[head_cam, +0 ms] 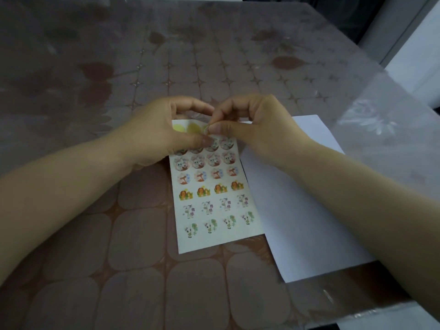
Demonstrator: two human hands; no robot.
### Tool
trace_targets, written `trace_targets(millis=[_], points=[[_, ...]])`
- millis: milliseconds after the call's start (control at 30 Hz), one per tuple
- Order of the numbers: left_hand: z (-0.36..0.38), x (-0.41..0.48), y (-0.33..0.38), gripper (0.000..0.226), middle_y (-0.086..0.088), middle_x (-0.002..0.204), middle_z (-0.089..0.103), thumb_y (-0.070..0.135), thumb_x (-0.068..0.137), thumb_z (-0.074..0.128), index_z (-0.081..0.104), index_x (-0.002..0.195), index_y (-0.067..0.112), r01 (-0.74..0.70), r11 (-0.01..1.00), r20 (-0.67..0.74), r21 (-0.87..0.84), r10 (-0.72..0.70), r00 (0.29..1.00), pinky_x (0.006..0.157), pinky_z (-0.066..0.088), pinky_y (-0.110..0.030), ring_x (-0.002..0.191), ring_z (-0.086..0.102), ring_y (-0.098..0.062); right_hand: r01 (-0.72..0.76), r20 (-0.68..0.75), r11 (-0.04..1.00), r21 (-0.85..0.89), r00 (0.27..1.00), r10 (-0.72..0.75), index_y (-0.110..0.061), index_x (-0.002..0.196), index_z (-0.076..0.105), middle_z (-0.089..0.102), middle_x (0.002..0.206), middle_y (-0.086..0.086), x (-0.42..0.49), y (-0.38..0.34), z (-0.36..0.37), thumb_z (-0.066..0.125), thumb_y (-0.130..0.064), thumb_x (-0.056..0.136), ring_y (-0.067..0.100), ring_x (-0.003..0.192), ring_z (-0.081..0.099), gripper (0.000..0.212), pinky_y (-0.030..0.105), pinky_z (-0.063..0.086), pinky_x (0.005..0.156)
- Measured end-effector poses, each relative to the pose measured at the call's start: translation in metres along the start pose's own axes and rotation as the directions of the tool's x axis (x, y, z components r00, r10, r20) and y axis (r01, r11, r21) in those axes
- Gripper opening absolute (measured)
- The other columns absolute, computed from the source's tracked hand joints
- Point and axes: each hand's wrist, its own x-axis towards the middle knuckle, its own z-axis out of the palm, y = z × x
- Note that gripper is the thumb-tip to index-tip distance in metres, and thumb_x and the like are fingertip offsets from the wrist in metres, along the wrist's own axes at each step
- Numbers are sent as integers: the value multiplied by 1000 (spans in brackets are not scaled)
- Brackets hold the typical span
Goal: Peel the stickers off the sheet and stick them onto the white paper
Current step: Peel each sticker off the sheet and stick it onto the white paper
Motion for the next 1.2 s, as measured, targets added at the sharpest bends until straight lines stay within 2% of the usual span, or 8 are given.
trace_targets(millis=[200, 333, 400, 467, 567, 800, 1033, 1200], points=[[2, -1, 2, 43, 1, 82, 74, 10, 68, 81, 65, 99, 36, 31, 999, -5, 25, -31, 1000, 56, 52, -14, 64, 69, -5, -19, -86, 992, 123, 996, 30, -18, 73, 65, 72, 79, 2, 4, -9, -19, 73, -12, 76, 13, 74, 67, 10, 20, 53, 72], [1, -2, 1, 46, 4, 81, 75, 16, 65, 80, 64, 103, 36, 47, 999, 19, 3, -47, 999, 64, 58, -24, 70, 72, -12, -137, -82, 951, -277, 990, 119, -29, 72, 68, 65, 64, -18, 5, -24, -73, 75, -34, 73, -13, 58, 53, 9, 8, 41, 63], [0, -2, 2, 48, 5, 81, 76, 16, 65, 80, 63, 105, 35, 41, 999, 24, -3, -41, 999, 66, 58, -26, 70, 72, -12, -237, -25, 844, -481, 966, 257, -34, 70, 70, 65, 68, -21, 5, -27, -95, 74, -44, 68, -11, 64, 54, 12, 19, 39, 71], [0, -2, 1, 47, 5, 81, 76, 16, 66, 80, 63, 106, 35, 39, 999, 28, -2, -39, 999, 65, 58, -27, 70, 72, -13, -315, 0, 770, -555, 926, 379, -34, 70, 72, 66, 74, -14, 5, -19, -103, 75, -46, 66, 1, 74, 55, 13, 24, 40, 74], [-1, -2, 1, 45, 3, 80, 76, 15, 66, 78, 63, 104, 35, 39, 999, 33, -28, -38, 999, 62, 59, -26, 69, 72, -14, -396, 27, 762, -512, 879, 476, -26, 74, 73, 64, 74, -6, 1, 3, -96, 75, -38, 69, 12, 71, 54, 14, 24, 44, 71], [0, -2, 0, 40, 5, 85, 76, 20, 61, 77, 66, 99, 29, 44, 997, 19, -57, -43, 999, 61, 59, -24, 72, 73, -14, -442, -63, 837, -323, 892, 447, -20, 79, 75, 73, 87, 6, -6, 26, -85, 76, -31, 69, 26, 87, 66, 16, 39, 49, 93], [0, -2, 1, 36, 9, 86, 75, 22, 62, 77, 67, 96, 30, 39, 998, 24, -51, -38, 999, 62, 59, -26, 72, 73, -13, -440, -120, 845, -304, 898, 424, -13, 89, 74, 71, 95, 9, -9, 24, -79, 74, -25, 75, 16, 77, 58, 19, 25, 44, 72], [0, -3, 1, 40, 10, 85, 75, 27, 57, 74, 67, 96, 30, 28, 998, 33, -61, -26, 999, 57, 57, -21, 72, 73, -12, -429, -127, 844, -321, 903, 410, -15, 89, 73, 69, 85, 1, -9, 27, -80, 72, -26, 78, 8, 68, 55, 16, 13, 40, 61]])
